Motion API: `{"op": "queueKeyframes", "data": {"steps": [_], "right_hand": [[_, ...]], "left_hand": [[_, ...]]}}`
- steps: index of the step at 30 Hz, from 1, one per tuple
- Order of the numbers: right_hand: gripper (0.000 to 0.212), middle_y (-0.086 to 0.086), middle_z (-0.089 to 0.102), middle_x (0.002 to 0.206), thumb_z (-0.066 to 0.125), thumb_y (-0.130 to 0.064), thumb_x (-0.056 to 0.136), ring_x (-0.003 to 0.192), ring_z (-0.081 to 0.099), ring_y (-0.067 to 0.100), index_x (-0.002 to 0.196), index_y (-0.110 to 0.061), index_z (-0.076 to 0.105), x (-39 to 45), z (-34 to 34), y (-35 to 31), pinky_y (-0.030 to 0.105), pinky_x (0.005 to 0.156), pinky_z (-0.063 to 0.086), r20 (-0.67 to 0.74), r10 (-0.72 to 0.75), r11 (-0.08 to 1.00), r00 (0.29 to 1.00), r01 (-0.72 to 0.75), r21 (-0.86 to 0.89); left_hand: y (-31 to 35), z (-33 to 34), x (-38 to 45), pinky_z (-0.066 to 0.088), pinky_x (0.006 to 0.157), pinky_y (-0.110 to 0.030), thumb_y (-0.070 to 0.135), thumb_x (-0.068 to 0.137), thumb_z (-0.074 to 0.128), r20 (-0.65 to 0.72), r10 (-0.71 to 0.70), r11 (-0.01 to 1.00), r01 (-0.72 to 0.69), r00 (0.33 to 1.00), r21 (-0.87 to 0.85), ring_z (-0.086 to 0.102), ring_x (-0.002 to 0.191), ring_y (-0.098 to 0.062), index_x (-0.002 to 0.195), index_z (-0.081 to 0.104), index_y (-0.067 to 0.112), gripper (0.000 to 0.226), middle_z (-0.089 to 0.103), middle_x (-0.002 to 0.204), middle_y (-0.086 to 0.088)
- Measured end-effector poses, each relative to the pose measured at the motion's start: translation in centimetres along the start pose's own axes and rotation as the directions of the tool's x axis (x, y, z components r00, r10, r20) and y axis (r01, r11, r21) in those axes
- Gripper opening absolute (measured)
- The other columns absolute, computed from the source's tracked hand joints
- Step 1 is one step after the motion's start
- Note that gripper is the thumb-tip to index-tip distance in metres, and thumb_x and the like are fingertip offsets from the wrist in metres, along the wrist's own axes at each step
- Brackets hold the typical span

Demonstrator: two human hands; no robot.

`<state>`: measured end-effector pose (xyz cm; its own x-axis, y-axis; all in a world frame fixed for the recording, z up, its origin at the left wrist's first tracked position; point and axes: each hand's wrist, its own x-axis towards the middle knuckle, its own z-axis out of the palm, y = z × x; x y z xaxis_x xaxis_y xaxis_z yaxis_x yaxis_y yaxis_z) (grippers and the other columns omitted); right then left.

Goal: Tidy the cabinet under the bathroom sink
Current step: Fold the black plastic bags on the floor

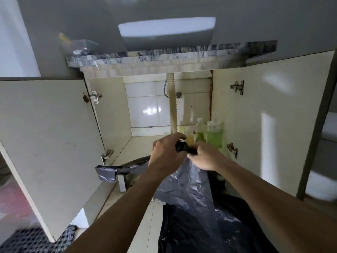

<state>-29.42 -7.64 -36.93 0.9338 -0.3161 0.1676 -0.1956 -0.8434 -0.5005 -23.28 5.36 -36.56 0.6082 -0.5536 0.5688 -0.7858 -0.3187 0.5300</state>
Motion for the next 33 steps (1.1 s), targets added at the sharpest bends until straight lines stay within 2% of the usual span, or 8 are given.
{"op": "queueKeyframes", "data": {"steps": [7,11,14,18,20,24,27,33], "right_hand": [[0.022,0.01,0.06,0.073,0.048,0.003,0.091,0.073,0.052,0.021,0.096,-0.001,0.069,0.3,-2.2,3.4,0.029,0.069,0.035,-0.271,0.209,0.87,0.94,-0.052,0.489],[0.046,-0.004,0.062,0.052,0.042,-0.004,0.096,0.051,0.059,0.012,0.06,-0.014,0.068,0.9,-2.6,5.0,0.025,0.063,0.045,-0.08,0.33,0.575,0.941,-0.133,0.807],[0.049,-0.008,0.055,0.064,0.039,-0.021,0.099,0.054,0.052,-0.001,0.055,-0.029,0.061,1.6,-2.5,6.3,0.016,0.068,0.039,-0.085,0.311,0.528,0.947,-0.098,0.844],[0.039,0.002,0.047,0.041,0.038,0.001,0.097,0.029,0.044,0.0,0.06,-0.013,0.04,0.8,-4.1,5.2,0.012,0.051,0.033,-0.018,0.328,0.586,0.944,-0.188,0.788],[0.03,0.007,0.05,0.061,0.046,0.001,0.092,0.051,0.052,0.01,0.064,-0.01,0.05,0.1,-4.2,6.4,0.018,0.057,0.038,-0.013,0.293,0.651,0.956,-0.189,0.735],[0.034,0.014,0.064,0.084,0.044,0.008,0.087,0.08,0.06,0.026,0.089,-0.012,0.071,-1.0,-4.2,9.6,0.026,0.062,0.041,-0.031,0.33,0.91,0.944,-0.309,0.277],[0.035,0.014,0.059,0.114,0.05,0.004,0.083,0.111,0.056,0.031,0.114,-0.006,0.06,-1.3,-4.6,10.2,0.022,0.071,0.04,-0.03,0.38,0.919,0.925,-0.381,-0.1],[0.058,0.01,0.045,0.143,0.055,-0.01,0.087,0.128,0.045,0.023,0.142,-0.01,0.038,-1.6,-4.5,4.4,0.026,0.096,0.039,-0.01,0.116,0.965,0.993,-0.115,-0.237]], "left_hand": [[-5.7,0.3,-1.0,0.037,0.107,-0.052,0.059,0.057,0.079,0.25,-0.072,0.995,0.054,0.966,0.079,0.052,0.122,-0.026,0.146,0.023,0.026,0.11,0.049,0.14,-0.006],[-7.6,1.6,-1.6,0.033,0.109,-0.05,0.05,0.066,0.08,0.307,-0.213,0.961,0.141,0.927,0.24,0.044,0.132,-0.028,0.147,0.023,0.024,0.102,0.042,0.148,-0.003],[-7.6,2.7,-1.6,0.035,0.109,-0.046,0.044,0.077,0.074,0.341,-0.23,0.955,0.144,0.912,0.257,0.044,0.132,-0.027,0.146,0.032,0.022,0.083,0.047,0.145,-0.004],[-6.8,2.9,-1.1,0.045,0.071,-0.016,0.014,0.088,0.062,0.228,-0.171,0.981,0.144,0.958,0.129,0.063,0.093,-0.02,0.113,0.068,0.016,0.026,0.071,0.105,-0.008],[-6.4,2.3,-0.8,0.038,0.056,-0.008,0.005,0.09,0.053,0.144,-0.206,0.978,0.197,0.968,0.072,0.058,0.077,-0.014,0.099,0.072,0.012,0.022,0.07,0.087,-0.003],[-5.7,1.2,-0.7,0.039,0.061,-0.015,-0.002,0.087,0.043,0.031,-0.268,0.963,0.268,0.963,-0.004,0.056,0.075,-0.012,0.094,0.07,0.013,0.032,0.063,0.079,0.002],[-5.0,1.3,-0.5,0.05,0.071,-0.03,0.001,0.085,0.045,-0.015,-0.247,0.968,0.247,0.969,0.037,0.062,0.08,-0.023,0.094,0.067,0.015,0.027,0.065,0.081,-0.002],[-3.7,2.1,-0.4,0.047,0.065,-0.033,0.018,0.087,0.056,-0.053,-0.179,0.93,0.187,0.982,0.315,0.064,0.076,-0.028,0.089,0.059,0.019,0.004,0.063,0.086,0.001]]}}
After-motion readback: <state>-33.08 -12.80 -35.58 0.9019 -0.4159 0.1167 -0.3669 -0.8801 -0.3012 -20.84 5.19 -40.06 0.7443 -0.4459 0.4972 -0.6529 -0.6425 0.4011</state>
